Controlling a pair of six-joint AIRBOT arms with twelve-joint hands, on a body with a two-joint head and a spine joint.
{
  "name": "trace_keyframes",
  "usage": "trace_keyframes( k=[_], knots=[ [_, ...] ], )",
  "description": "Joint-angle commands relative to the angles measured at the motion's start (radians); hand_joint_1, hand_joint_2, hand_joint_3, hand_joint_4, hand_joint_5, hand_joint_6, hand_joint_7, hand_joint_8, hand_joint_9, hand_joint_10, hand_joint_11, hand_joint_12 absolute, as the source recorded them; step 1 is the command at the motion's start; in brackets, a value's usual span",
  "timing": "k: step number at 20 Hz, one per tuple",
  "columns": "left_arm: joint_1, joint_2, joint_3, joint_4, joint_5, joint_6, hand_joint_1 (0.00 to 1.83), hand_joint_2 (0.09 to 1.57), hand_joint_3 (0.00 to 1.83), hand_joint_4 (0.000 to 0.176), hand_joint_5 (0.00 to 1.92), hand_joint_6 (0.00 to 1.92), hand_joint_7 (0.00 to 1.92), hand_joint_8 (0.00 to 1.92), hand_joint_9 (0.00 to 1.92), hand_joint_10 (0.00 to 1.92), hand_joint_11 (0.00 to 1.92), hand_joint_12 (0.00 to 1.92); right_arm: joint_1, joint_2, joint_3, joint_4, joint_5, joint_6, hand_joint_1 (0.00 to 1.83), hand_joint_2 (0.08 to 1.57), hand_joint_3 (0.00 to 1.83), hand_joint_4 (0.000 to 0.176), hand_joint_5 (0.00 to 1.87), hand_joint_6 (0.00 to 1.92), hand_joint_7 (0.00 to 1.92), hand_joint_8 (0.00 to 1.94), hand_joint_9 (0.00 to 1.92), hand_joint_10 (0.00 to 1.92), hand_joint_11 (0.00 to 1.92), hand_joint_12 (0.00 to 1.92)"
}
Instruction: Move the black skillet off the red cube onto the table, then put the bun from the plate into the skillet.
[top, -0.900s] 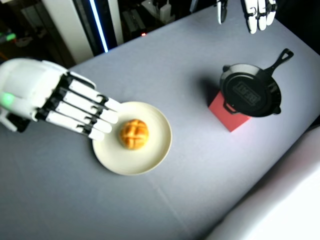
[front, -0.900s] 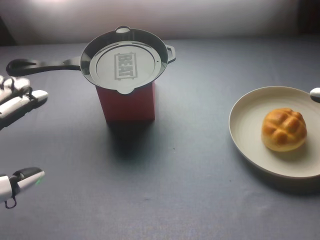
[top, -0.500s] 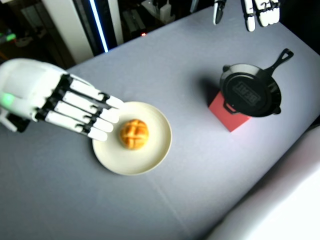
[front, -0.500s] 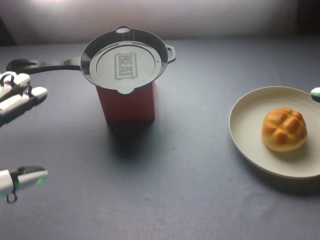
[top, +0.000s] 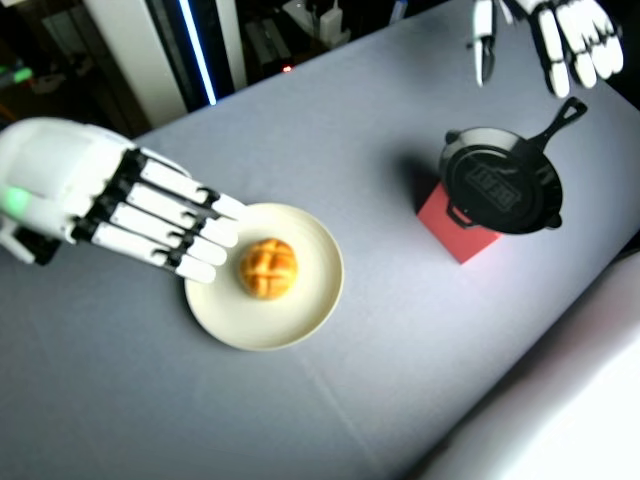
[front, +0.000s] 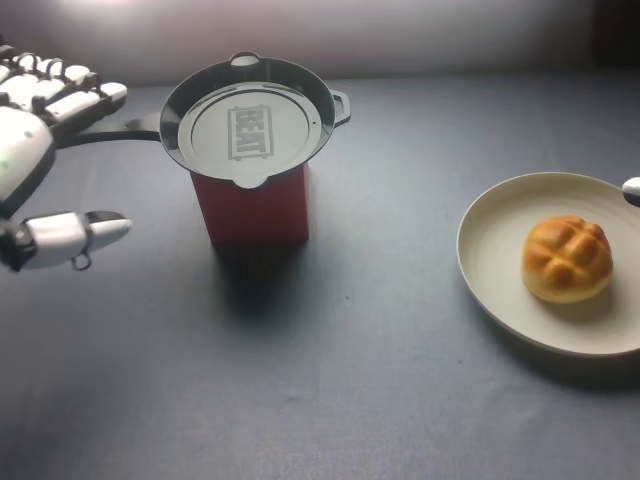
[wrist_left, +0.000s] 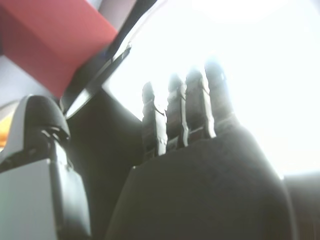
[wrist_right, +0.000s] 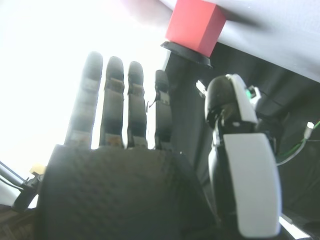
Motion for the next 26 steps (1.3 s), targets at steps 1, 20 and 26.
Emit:
trace_keyframes(
  k=[1,20,26],
  knots=[
    [-0.030,-0.002,0.020,0.006,-0.061,0.027,0.64,0.99,0.00,0.119,0.26,0.00,0.20,0.00,0.17,0.01,0.00,0.33,0.003,-0.002,0.006,0.017,0.123,0.005,0.64,1.27,0.00,0.055,0.40,0.00,0.38,0.00,0.37,0.01,0.27,0.23],
    [-0.297,-0.206,0.361,-0.249,0.383,0.360,0.82,1.07,0.00,0.000,1.24,0.49,1.21,0.55,0.91,0.85,0.28,1.65,-0.004,-0.021,0.020,0.006,0.105,0.008,0.66,1.27,0.00,0.043,0.42,0.00,0.45,0.01,0.44,0.01,0.37,0.18],
    [-0.285,-0.218,0.355,-0.251,0.328,0.336,0.67,1.11,0.00,0.000,1.06,1.31,1.14,1.68,1.22,1.86,1.21,1.92,-0.004,-0.028,0.026,-0.006,0.097,0.017,0.67,1.28,0.00,0.030,0.44,0.00,0.46,0.01,0.47,0.01,0.40,0.18]
  ],
)
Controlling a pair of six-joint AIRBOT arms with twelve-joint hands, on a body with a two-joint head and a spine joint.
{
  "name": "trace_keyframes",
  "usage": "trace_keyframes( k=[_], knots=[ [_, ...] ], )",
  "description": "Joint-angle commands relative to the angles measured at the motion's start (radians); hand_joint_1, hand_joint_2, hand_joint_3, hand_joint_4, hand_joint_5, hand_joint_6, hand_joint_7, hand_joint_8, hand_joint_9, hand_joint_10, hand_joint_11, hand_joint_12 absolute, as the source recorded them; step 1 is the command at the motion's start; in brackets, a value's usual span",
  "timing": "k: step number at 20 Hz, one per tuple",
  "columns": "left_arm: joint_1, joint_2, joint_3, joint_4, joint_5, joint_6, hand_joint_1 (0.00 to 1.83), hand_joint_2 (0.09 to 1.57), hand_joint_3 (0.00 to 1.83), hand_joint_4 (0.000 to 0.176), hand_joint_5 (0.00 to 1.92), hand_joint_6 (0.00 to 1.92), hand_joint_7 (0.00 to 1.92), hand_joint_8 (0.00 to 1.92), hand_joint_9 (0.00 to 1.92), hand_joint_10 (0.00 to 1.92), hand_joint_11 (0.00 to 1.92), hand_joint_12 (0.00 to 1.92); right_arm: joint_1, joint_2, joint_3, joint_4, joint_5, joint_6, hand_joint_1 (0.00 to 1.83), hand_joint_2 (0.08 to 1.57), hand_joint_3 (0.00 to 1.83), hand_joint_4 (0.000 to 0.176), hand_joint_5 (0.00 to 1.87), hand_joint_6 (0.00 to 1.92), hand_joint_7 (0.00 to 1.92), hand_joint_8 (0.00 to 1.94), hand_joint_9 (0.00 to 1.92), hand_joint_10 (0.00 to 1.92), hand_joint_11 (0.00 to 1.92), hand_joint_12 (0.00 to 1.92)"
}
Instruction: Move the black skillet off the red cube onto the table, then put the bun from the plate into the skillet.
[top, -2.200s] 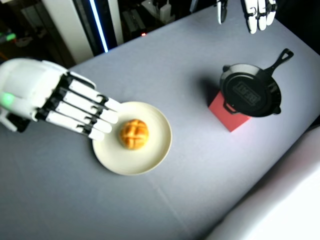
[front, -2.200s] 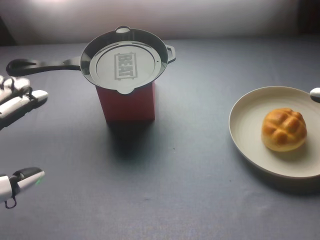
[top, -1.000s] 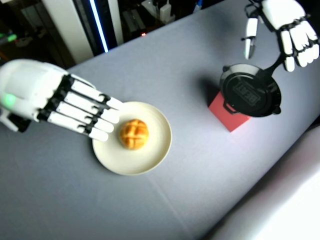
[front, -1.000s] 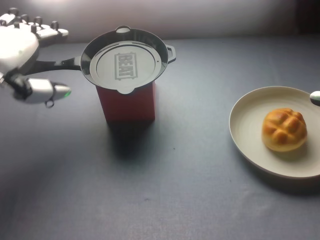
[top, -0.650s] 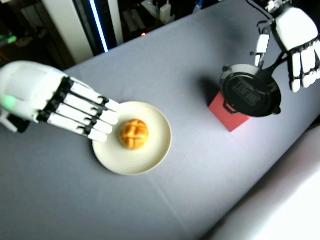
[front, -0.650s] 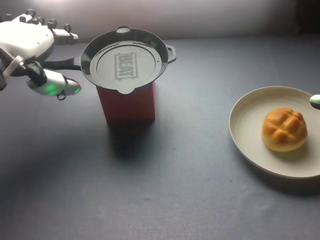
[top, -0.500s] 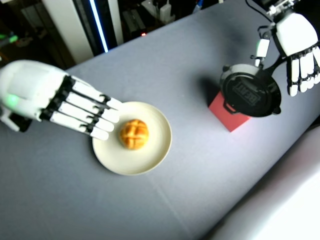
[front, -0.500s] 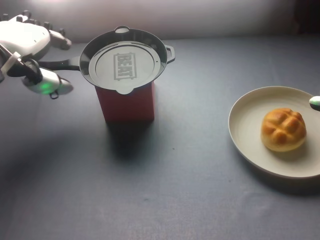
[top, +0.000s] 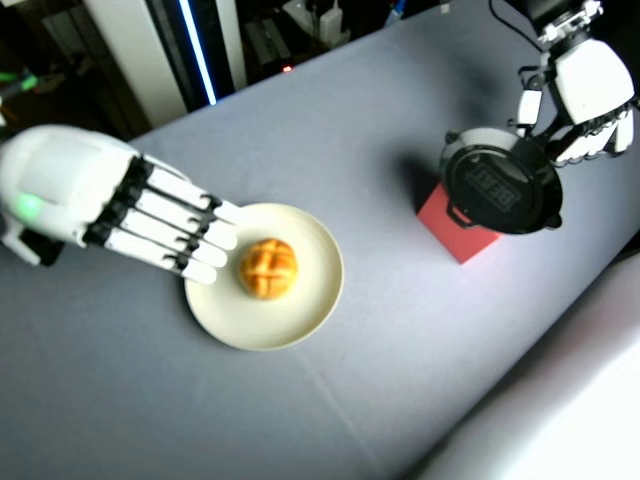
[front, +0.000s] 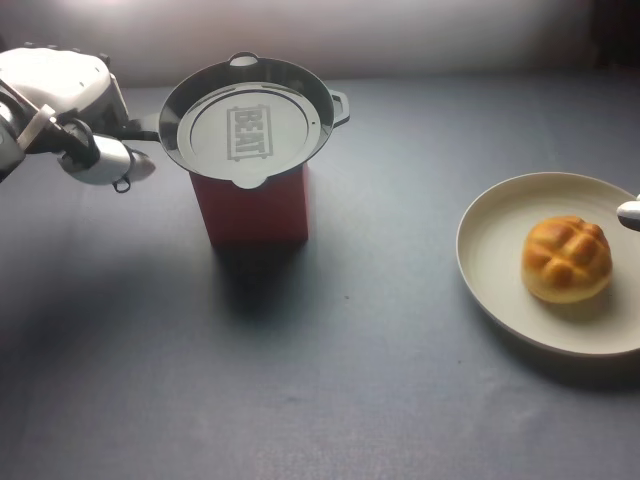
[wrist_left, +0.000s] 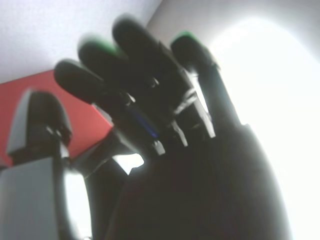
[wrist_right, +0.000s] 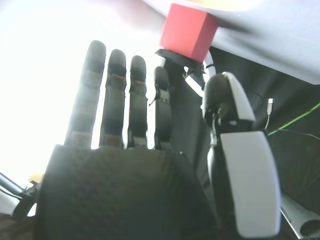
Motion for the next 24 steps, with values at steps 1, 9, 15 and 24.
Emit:
trace_keyframes(
  k=[1,9,15,24],
  knots=[
    [0.003,0.007,-0.001,0.036,-0.121,-0.019,0.67,1.12,0.00,0.000,1.05,1.37,1.13,1.73,1.22,1.90,1.20,1.92,0.003,-0.002,0.008,0.014,0.116,0.007,0.67,1.28,0.00,0.021,0.44,0.01,0.47,0.01,0.47,0.01,0.41,0.18],
    [0.069,0.019,-0.040,0.090,-0.236,-0.190,1.07,1.32,0.01,0.000,1.22,1.92,1.42,1.92,1.56,1.92,1.58,1.92,0.003,-0.008,0.010,0.011,0.116,0.008,0.57,1.30,0.01,0.018,0.44,0.00,0.47,0.00,0.48,0.00,0.42,0.17],
    [0.131,0.037,-0.083,0.180,-0.368,-0.395,1.36,1.29,0.00,0.000,1.41,1.92,1.60,1.92,1.70,1.92,1.71,1.92,0.003,-0.012,0.010,0.011,0.116,0.009,0.53,1.31,0.00,0.026,0.45,0.00,0.49,0.01,0.49,0.01,0.45,0.18],
    [0.178,0.070,-0.166,0.261,-0.565,-0.522,1.30,1.27,0.00,0.000,1.30,1.92,1.48,1.92,1.62,1.92,1.63,1.92,0.003,-0.020,0.010,0.012,0.116,0.016,0.48,1.32,0.00,0.029,0.46,0.00,0.50,0.00,0.50,0.00,0.45,0.19]
  ],
)
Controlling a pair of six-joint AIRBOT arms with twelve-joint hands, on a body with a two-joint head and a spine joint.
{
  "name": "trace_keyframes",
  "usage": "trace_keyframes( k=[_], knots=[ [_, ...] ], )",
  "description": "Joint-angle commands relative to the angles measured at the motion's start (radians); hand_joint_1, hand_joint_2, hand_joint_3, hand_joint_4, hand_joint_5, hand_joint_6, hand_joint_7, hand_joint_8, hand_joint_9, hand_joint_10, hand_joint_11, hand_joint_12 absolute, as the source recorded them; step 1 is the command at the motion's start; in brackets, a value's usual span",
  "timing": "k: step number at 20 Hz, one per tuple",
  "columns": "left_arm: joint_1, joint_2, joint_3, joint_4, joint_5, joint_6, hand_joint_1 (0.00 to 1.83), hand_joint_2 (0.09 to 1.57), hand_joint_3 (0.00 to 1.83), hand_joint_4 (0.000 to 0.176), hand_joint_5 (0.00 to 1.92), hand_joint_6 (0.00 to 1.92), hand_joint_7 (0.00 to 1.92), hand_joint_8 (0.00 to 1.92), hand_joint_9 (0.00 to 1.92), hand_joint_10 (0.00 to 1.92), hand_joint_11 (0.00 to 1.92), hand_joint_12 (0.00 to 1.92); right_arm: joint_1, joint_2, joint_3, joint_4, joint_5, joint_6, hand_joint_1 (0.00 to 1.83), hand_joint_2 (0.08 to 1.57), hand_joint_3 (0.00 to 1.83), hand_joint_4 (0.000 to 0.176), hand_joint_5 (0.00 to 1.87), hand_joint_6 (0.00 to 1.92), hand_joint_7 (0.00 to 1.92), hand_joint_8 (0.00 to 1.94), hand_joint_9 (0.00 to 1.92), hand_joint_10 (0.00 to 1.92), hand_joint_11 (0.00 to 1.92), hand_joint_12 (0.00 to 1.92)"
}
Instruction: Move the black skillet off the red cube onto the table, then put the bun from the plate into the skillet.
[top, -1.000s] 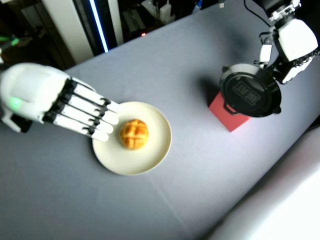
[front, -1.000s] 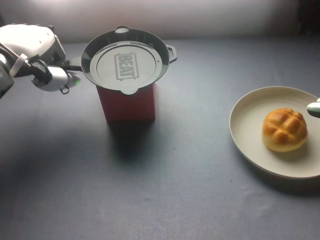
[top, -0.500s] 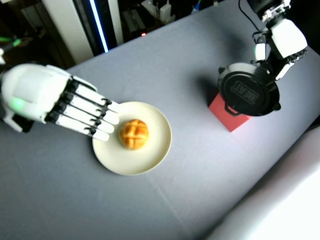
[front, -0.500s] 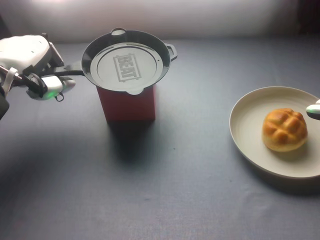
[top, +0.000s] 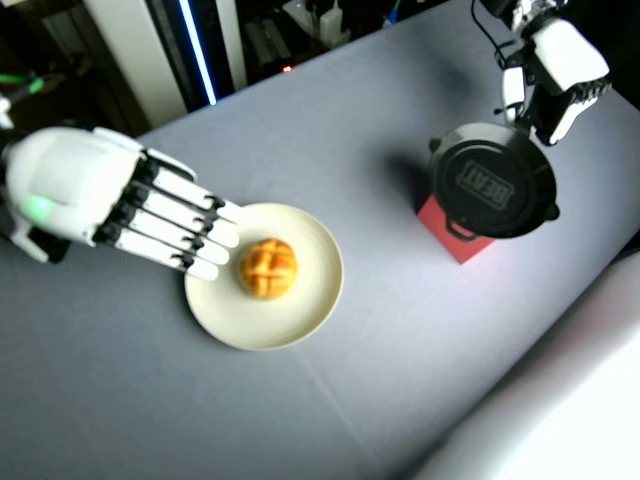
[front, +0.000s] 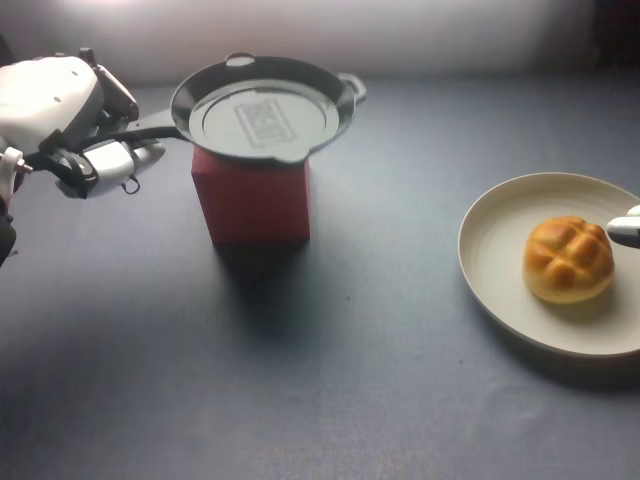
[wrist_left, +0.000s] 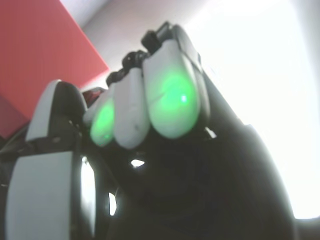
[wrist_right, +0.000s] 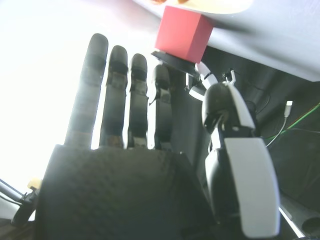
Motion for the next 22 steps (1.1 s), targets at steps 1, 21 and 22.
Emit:
trace_keyframes(
  k=[1,21,22],
  knots=[
    [0.002,0.016,-0.008,0.029,-0.154,-0.008,1.29,1.28,0.00,0.000,1.29,1.92,1.47,1.92,1.62,1.92,1.63,1.92,0.003,0.002,0.004,0.020,0.121,0.005,0.49,1.32,0.00,0.019,0.47,0.01,0.51,0.01,0.50,0.00,0.45,0.19],
    [0.218,0.225,-0.345,0.414,-0.246,-0.110,1.18,1.32,0.00,0.000,1.29,1.92,1.57,1.92,1.73,1.92,1.76,1.92,0.004,0.000,0.006,0.031,0.121,0.012,0.53,1.33,0.00,0.000,0.51,0.00,0.55,0.00,0.53,0.00,0.44,0.25],
    [0.223,0.228,-0.347,0.415,-0.222,-0.107,1.19,1.32,0.00,0.000,1.29,1.92,1.58,1.92,1.73,1.92,1.76,1.92,0.004,0.001,0.006,0.031,0.121,0.013,0.53,1.33,0.00,0.000,0.51,0.00,0.55,0.00,0.53,0.00,0.44,0.26]
  ],
)
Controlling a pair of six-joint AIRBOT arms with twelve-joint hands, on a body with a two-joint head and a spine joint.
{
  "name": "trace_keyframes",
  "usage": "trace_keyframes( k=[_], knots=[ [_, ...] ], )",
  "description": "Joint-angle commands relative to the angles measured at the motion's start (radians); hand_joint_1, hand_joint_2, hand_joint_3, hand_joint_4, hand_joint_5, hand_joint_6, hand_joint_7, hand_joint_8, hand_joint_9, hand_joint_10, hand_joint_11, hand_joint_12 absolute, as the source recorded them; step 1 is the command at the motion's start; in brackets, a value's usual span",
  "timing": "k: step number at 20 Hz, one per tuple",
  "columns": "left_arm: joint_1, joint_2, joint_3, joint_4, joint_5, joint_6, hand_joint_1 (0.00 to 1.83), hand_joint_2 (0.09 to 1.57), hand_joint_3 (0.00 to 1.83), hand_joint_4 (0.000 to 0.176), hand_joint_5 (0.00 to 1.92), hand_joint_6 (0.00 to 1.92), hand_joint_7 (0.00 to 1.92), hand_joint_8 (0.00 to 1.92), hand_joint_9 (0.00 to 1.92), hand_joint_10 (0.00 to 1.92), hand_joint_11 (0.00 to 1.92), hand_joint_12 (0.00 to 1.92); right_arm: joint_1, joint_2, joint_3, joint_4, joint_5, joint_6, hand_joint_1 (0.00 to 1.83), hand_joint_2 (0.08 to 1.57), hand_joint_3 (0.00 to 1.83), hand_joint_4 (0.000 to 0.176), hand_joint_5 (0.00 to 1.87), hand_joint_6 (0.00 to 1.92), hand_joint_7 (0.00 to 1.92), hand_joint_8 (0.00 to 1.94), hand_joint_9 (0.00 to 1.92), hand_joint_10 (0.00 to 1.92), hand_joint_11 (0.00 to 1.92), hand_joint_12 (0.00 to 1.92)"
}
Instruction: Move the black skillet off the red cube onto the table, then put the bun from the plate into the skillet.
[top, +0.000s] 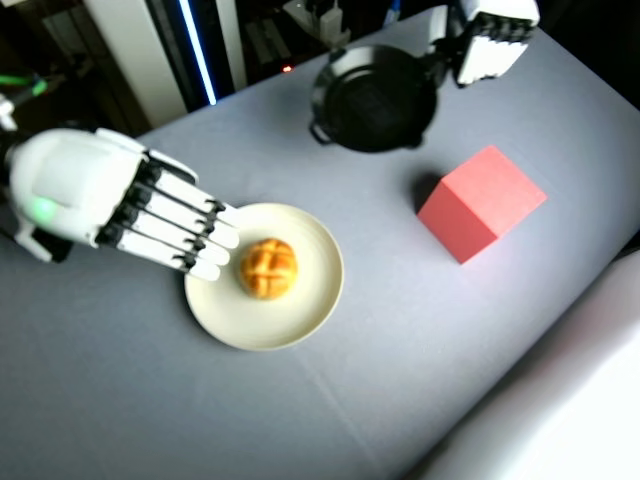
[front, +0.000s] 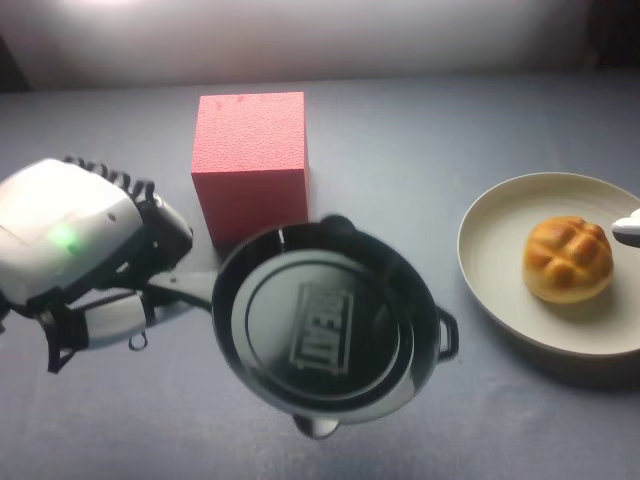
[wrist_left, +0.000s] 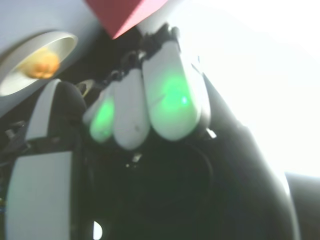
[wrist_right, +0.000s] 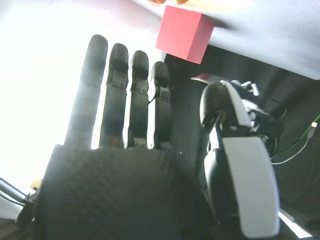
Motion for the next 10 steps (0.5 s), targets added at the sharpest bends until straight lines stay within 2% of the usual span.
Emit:
trace_keyframes(
  k=[1,2,4,6,7,8,9,10],
  knots=[
    [-0.002,0.010,-0.001,-0.016,-0.069,0.014,1.19,1.30,0.00,0.000,1.31,1.92,1.59,1.92,1.73,1.92,1.74,1.92,0.004,0.003,0.006,0.019,0.120,0.008,0.53,1.33,0.00,0.000,0.51,0.00,0.56,0.00,0.54,0.01,0.43,0.26],
    [0.002,0.006,-0.001,-0.021,-0.041,0.026,1.14,1.31,0.00,0.000,1.34,1.92,1.60,1.92,1.74,1.92,1.74,1.92,0.005,0.003,0.006,0.019,0.120,0.008,0.54,1.33,0.00,0.000,0.51,0.00,0.56,0.00,0.55,0.01,0.43,0.27],
    [0.012,-0.003,-0.001,-0.032,0.003,0.052,1.13,1.31,0.00,0.000,1.35,1.92,1.61,1.92,1.74,1.92,1.74,1.92,0.005,0.004,0.006,0.019,0.120,0.008,0.56,1.33,0.00,0.000,0.51,0.00,0.57,0.00,0.56,0.00,0.37,0.44],
    [0.018,-0.009,-0.004,-0.050,0.046,0.098,1.20,1.31,0.00,0.000,1.28,1.92,1.60,1.92,1.73,1.92,1.73,1.92,0.005,0.004,0.007,0.019,0.120,0.008,0.58,1.33,0.00,0.000,0.50,0.00,0.57,0.00,0.55,0.00,0.31,0.58],
    [0.020,-0.010,-0.006,-0.057,0.059,0.112,1.20,1.30,0.00,0.000,1.23,1.92,1.57,1.92,1.70,1.92,1.69,1.92,0.005,0.004,0.007,0.019,0.120,0.008,0.58,1.33,0.00,0.000,0.50,0.00,0.57,0.00,0.56,0.00,0.30,0.60],
    [0.021,-0.011,-0.007,-0.066,0.066,0.126,1.17,1.29,0.00,0.000,1.20,1.92,1.51,1.92,1.62,1.92,1.63,1.92,0.005,0.004,0.007,0.019,0.120,0.008,0.60,1.33,0.00,0.000,0.50,0.00,0.56,0.00,0.55,0.00,0.29,0.59],
    [0.023,-0.011,-0.012,-0.078,0.073,0.148,1.12,1.27,0.00,0.000,1.08,1.92,1.33,1.92,1.47,1.92,1.52,1.92,0.005,0.004,0.007,0.019,0.120,0.008,0.59,1.33,0.00,0.000,0.50,0.00,0.55,0.00,0.54,0.00,0.28,0.59],
    [0.027,-0.011,-0.016,-0.084,0.078,0.161,1.07,1.24,0.00,0.013,0.97,1.92,1.17,1.92,1.34,1.92,1.41,1.92,0.005,0.004,0.007,0.019,0.120,0.008,0.60,1.33,0.00,0.000,0.50,0.00,0.55,0.00,0.54,0.00,0.28,0.58]
  ],
)
